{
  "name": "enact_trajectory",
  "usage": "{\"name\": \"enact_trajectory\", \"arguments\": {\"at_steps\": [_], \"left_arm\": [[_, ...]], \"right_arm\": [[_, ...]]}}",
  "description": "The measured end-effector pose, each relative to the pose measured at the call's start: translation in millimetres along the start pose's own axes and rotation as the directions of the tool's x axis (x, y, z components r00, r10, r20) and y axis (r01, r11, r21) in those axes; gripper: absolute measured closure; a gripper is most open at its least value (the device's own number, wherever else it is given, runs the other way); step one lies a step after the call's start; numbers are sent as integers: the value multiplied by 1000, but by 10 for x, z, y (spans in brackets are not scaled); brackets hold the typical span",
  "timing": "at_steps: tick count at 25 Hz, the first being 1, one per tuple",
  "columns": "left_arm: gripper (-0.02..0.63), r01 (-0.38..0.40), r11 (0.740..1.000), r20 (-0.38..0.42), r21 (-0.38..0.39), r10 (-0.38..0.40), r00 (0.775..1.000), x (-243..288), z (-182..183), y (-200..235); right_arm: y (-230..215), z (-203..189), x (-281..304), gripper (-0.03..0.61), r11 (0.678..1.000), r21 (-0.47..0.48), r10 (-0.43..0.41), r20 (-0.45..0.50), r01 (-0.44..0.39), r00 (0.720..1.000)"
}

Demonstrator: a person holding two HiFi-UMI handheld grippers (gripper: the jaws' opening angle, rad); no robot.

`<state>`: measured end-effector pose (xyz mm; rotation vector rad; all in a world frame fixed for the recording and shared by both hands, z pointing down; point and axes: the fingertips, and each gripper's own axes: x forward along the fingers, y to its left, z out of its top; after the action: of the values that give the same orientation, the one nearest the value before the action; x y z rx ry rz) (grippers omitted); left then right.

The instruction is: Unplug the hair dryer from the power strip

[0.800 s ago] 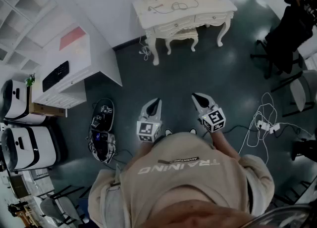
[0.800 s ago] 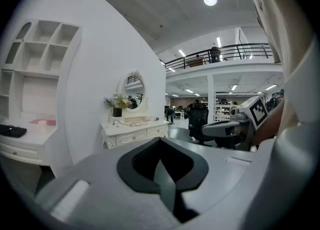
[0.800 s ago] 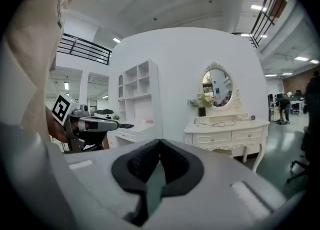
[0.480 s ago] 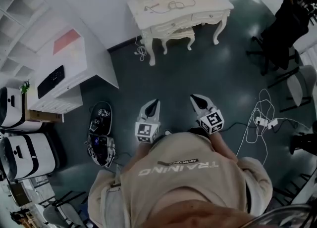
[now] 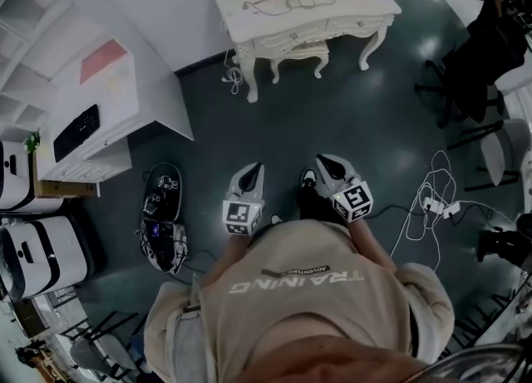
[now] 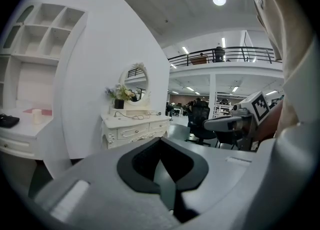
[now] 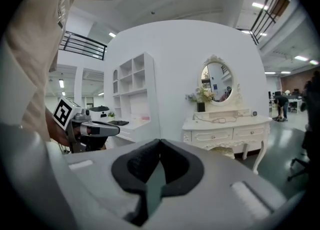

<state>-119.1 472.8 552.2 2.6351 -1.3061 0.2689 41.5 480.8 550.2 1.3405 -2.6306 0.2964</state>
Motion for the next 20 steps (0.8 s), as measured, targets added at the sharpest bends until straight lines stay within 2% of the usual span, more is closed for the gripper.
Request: {"name": "enact_trajectory", "arguments": {"at_steps": [4,6,8,11,12,14,16,17,20], "left_arm": [[607,-31,999,-4,33,32,999,448,196,100],[607,-66,998,-10,24,67,998,652,318,164],[607,-92,995,-19,30,92,996,869,415,173],[607,-112,989,-25,95,115,993,1238,577,159],[607,-122,988,-23,94,124,992,1357,626,168],[608,-149,989,-20,9,149,989,1574,661,216],[607,-187,976,-31,-108,185,982,1736,610,301],[607,-206,968,-43,-142,202,978,1791,564,350],[607,-239,959,-82,-155,228,970,1911,467,471]], "right_arm": [[-469,19,304,574,998,35,44,19,-44,999],[-705,73,477,574,996,40,78,25,-79,997],[-947,191,621,574,993,22,117,31,-118,993],[-1306,325,842,574,986,-4,168,34,-168,985],[-1415,338,918,574,983,-6,183,30,-183,983],[-1621,335,1052,574,979,-1,206,15,-206,979],[-1774,299,1153,574,975,16,221,-1,-221,975],[-1818,278,1195,574,973,25,229,-8,-229,973],[-1894,252,1312,574,966,39,258,-24,-257,966]]}}
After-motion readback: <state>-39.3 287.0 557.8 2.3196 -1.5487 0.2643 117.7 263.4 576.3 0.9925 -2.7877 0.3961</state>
